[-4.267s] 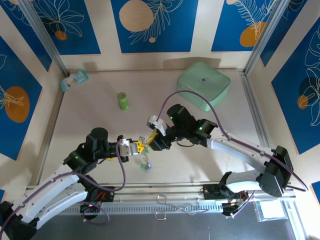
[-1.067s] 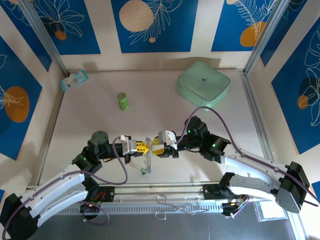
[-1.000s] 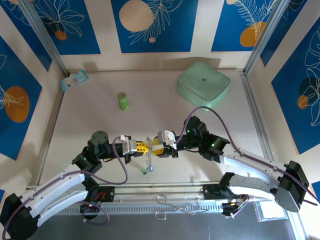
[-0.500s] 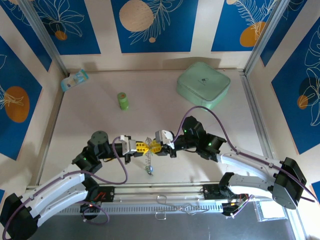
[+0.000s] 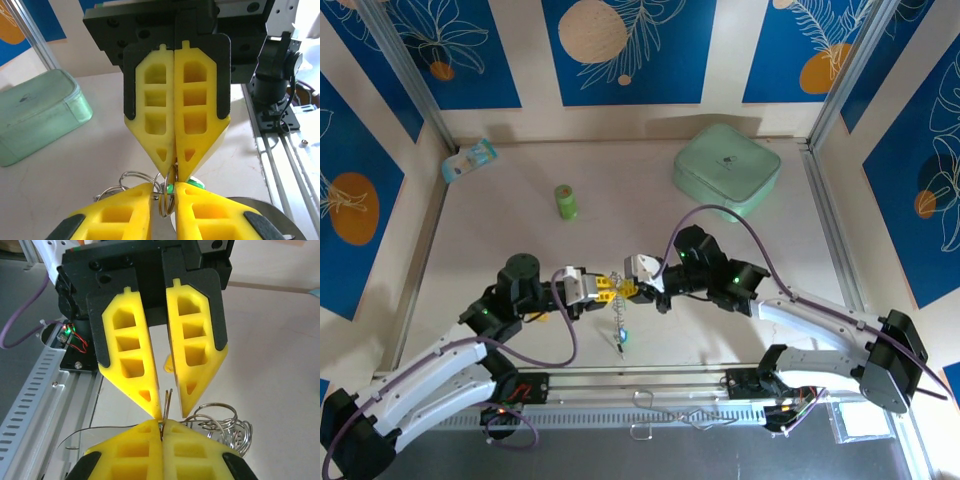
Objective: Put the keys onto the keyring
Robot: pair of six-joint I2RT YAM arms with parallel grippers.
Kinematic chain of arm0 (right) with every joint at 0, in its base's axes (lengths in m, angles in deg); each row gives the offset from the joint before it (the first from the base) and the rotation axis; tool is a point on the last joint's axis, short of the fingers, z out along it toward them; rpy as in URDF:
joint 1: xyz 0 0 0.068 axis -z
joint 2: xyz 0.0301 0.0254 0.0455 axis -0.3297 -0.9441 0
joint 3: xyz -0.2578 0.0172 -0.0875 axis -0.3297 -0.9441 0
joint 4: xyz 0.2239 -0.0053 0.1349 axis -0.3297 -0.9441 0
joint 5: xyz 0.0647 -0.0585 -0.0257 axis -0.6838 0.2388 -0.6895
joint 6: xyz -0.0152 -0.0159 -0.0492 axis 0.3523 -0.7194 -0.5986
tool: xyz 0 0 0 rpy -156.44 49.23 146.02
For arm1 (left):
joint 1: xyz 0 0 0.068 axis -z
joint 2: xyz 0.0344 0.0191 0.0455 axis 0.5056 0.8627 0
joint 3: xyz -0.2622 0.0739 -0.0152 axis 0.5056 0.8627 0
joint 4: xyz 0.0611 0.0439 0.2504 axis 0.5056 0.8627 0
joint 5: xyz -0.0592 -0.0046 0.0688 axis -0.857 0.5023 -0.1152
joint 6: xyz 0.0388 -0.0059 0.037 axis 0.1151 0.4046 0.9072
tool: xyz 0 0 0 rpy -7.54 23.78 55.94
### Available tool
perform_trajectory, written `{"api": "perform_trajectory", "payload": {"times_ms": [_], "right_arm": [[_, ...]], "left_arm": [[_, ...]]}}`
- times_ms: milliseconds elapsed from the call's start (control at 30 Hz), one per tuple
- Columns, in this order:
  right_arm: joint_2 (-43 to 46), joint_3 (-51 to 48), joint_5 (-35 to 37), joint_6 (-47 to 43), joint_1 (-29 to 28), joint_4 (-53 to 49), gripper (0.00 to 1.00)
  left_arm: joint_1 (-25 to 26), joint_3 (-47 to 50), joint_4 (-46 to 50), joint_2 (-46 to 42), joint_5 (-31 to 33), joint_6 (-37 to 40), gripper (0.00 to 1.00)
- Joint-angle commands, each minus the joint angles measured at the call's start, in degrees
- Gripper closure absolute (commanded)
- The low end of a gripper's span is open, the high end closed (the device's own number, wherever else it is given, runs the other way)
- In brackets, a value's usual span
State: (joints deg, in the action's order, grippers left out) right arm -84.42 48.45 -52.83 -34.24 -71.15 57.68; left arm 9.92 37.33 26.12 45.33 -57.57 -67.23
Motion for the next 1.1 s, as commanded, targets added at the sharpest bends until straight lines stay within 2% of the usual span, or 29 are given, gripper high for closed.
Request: {"api": "perform_trajectory", "payload": {"times_ms": [0,100,200,300,333,367,400,533,667,1067], "right_arm": [[-0.9,4.3,0.8,-3.5,-0.5,-8.0,1.0],[-2.0,6.6,0.7,-4.4,-0.7,-10.8,1.0],[-3.3,8.6,0.4,-5.5,-1.3,-13.0,1.0],[-2.8,8.4,-1.6,-4.3,-0.8,-11.8,1.0],[-1.9,7.3,-2.8,-3.2,0.0,-10.3,0.91],[-0.8,6.0,-4.4,-2.0,1.1,-8.6,0.78],[0.1,4.7,-5.8,-0.7,2.2,-6.9,0.71],[3.7,-1.4,-9.8,3.3,5.1,-0.5,0.63],[4.0,-2.9,-9.5,4.7,4.6,0.9,0.63],[1.8,-2.9,-4.1,2.6,2.9,0.0,0.65]], "left_arm": [[0.1,-3.4,7.7,1.3,2.4,5.6,0.84],[0.1,-4.5,9.1,2.5,2.2,7.0,0.89],[0.1,-4.9,9.0,3.2,1.5,7.5,1.0],[0.2,-5.0,8.6,3.1,1.0,7.5,1.0],[0.2,-4.5,7.8,2.7,0.7,6.9,1.0],[0.2,-3.9,6.4,2.0,0.3,6.1,1.0],[0.1,-3.1,4.4,1.5,-0.2,4.9,1.0],[0.2,1.5,-4.9,-0.4,-2.7,-0.2,1.0],[0.2,3.9,-9.1,-0.9,-3.5,-2.2,1.0],[0.1,5.2,-10.5,-1.0,-5.6,-2.5,1.0]]}}
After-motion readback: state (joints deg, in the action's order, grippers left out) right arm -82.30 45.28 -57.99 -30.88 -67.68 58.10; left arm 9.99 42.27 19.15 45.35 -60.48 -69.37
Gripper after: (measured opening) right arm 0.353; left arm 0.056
